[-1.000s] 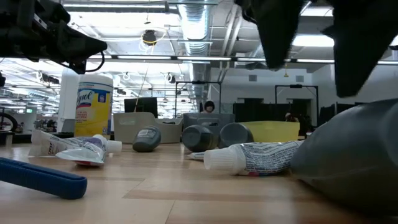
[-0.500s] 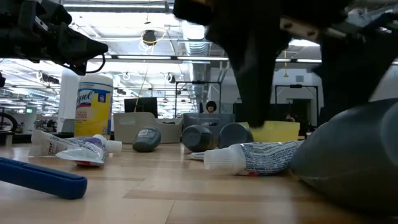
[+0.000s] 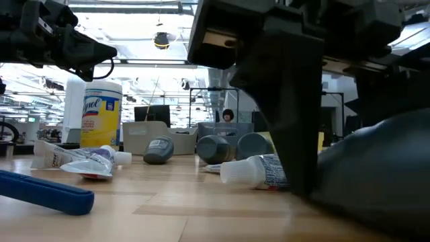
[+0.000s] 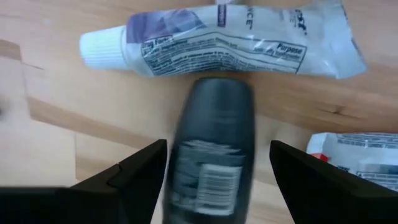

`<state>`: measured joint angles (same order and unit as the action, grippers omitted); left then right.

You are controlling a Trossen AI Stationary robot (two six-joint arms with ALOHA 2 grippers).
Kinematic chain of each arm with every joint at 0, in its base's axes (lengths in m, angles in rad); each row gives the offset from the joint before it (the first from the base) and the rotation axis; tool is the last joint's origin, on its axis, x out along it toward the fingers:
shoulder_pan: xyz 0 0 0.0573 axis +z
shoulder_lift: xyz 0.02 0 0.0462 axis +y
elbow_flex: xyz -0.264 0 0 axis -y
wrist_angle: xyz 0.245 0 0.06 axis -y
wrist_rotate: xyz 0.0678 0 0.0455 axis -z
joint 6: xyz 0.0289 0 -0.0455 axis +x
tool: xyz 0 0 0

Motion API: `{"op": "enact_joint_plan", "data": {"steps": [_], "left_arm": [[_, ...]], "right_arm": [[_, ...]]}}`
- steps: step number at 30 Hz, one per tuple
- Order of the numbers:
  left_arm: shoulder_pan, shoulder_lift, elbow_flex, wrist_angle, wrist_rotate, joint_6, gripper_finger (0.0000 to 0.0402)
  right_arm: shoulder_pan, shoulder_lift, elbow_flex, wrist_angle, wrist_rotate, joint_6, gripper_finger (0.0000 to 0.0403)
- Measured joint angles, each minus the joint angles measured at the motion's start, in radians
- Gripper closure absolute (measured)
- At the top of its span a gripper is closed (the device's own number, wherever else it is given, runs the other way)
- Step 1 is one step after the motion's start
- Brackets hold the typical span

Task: Pick & Place Travel size toiletries
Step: Put the deodorant into the yellow bin

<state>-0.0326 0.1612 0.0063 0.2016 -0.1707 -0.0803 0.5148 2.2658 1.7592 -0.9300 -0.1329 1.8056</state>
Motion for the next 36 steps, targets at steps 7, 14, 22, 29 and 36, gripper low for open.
{"op": "enact_joint_plan", "data": {"steps": [7,14,22,29,36], "left_arm": [[0.000,0.000,0.000,0.002,0.000,0.000,0.0392],[0.000,0.000,0.000,0.002,0.000,0.000,0.0392],[0.000,0.000,0.000,0.002,0.000,0.000,0.0392],[0.000,0.000,0.000,0.002,0.000,0.000,0.0392],[0.000,0.000,0.000,0.002,0.000,0.000,0.0392]], "right_arm": [[0.009,0.000,0.000,0.001,0.000,-0.012,0.0186],[0.009,-0.001,0.000,0.002,-0.004,-0.036,0.0220],[0.009,-0.005,0.003,-0.007,0.003,-0.069,0.0208],[0.000,-0.006,0.084,-0.072,0.003,-0.126,0.0218],[-0.034,-0.008,0.267,-0.327,0.034,-0.243,0.0213]]}}
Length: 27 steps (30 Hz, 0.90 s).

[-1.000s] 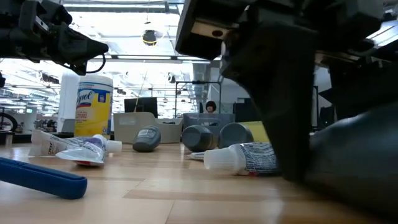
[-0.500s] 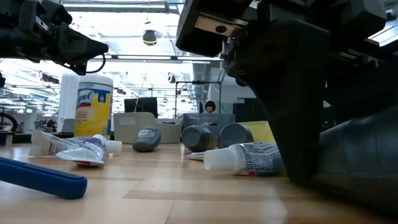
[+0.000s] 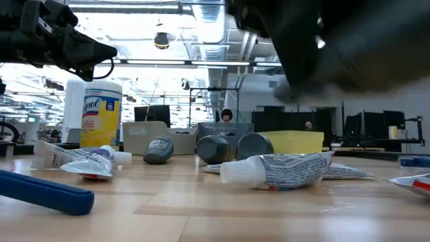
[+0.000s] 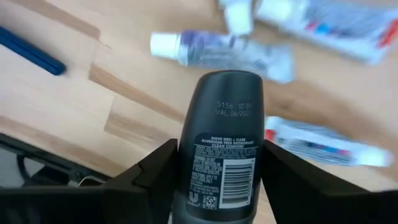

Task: Pick & Place Travel size toiletries
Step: Put the deodorant into the yellow bin

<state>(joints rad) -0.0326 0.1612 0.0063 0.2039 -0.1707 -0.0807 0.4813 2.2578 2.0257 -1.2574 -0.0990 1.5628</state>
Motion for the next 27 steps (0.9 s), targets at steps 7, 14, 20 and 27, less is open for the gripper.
{"op": "enact_joint_plan", "data": {"steps": [7,14,20,27], "left_arm": [[0.000,0.000,0.000,0.000,0.000,0.000,0.0392],[0.000,0.000,0.000,0.000,0.000,0.000,0.0392],[0.000,0.000,0.000,0.002,0.000,0.000,0.0392],[0.000,0.000,0.000,0.004,0.000,0.000,0.0392]], "right_arm": [[-0.088,0.000,0.195,-0.245,0.098,-0.147,0.0215],[-0.232,-0.003,0.308,-0.315,0.174,-0.346,0.0217],[-0.374,-0.015,0.329,-0.310,0.194,-0.481,0.0215],[-0.533,-0.042,0.329,-0.311,0.206,-0.616,0.0213]]}}
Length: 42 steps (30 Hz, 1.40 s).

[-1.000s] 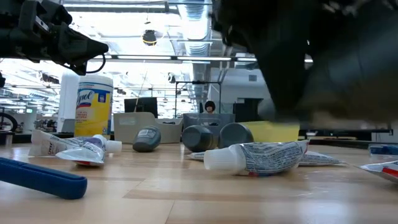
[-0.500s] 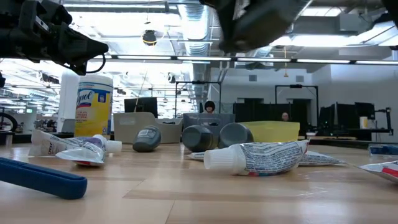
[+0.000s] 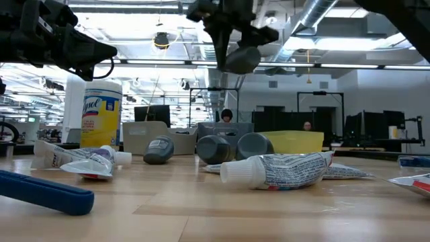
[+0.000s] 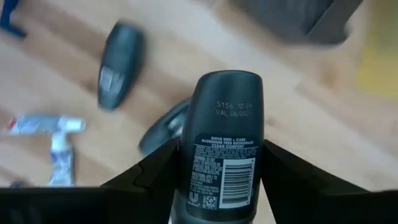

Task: Pick & Place Travel size toiletries
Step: Put the deodorant into the yellow bin

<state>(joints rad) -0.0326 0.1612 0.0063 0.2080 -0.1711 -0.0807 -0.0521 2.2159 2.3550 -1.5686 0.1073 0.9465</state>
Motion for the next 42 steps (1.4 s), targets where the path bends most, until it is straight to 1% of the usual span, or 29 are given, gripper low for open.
{"op": "enact_joint_plan", "data": {"steps": [8,16,22,26,31,35,42], "left_arm": [[0.000,0.000,0.000,0.004,0.000,0.000,0.0392],[0.000,0.000,0.000,0.005,0.000,0.000,0.0392],[0.000,0.000,0.000,0.011,0.000,0.000,0.0392],[0.000,0.000,0.000,0.015,0.000,0.000,0.0392],[0.000,0.000,0.000,0.019,0.000,0.000,0.0392],[0.000,0.000,0.000,0.020,0.000,0.000,0.0392],[0.000,0.000,0.000,0.021,0.000,0.000,0.0392]], "right_arm": [[-0.221,-0.021,0.000,-0.002,0.054,-0.193,0.0214],[-0.453,-0.021,-0.017,-0.002,0.072,-0.424,0.0214],[-0.578,-0.021,-0.022,-0.003,0.078,-0.536,0.0210],[-0.611,-0.020,-0.022,-0.003,0.077,-0.599,0.0213],[-0.649,-0.020,-0.043,-0.002,0.078,-0.624,0.0210],[-0.665,-0.023,-0.132,-0.002,0.078,-0.641,0.0209],[-0.634,-0.028,-0.306,0.060,0.081,-0.685,0.0206]]}}
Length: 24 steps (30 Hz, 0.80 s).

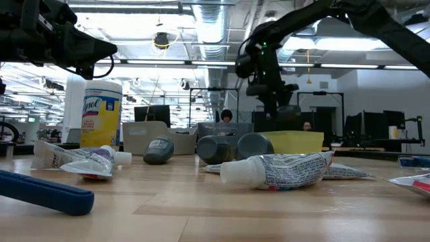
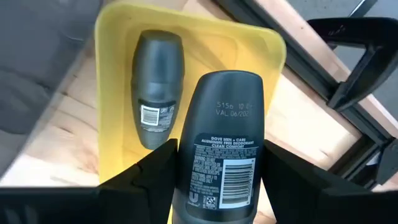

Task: Pick & Place Travel size toiletries
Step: Put the deodorant into the yellow bin

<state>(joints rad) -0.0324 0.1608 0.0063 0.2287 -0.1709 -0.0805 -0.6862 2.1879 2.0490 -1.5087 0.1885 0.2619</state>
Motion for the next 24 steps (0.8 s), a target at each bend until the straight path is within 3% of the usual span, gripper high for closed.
{"op": "enact_joint_plan", "data": {"steps": [11,24], "left_arm": [[0.000,0.000,0.000,0.005,0.000,0.000,0.0392],[0.000,0.000,0.000,0.009,0.000,0.000,0.0392]], "right_arm": [[-0.011,-0.001,-0.159,0.163,0.004,-0.003,0.0204],[-0.016,-0.001,-0.236,0.273,0.004,-0.008,0.0193]]}}
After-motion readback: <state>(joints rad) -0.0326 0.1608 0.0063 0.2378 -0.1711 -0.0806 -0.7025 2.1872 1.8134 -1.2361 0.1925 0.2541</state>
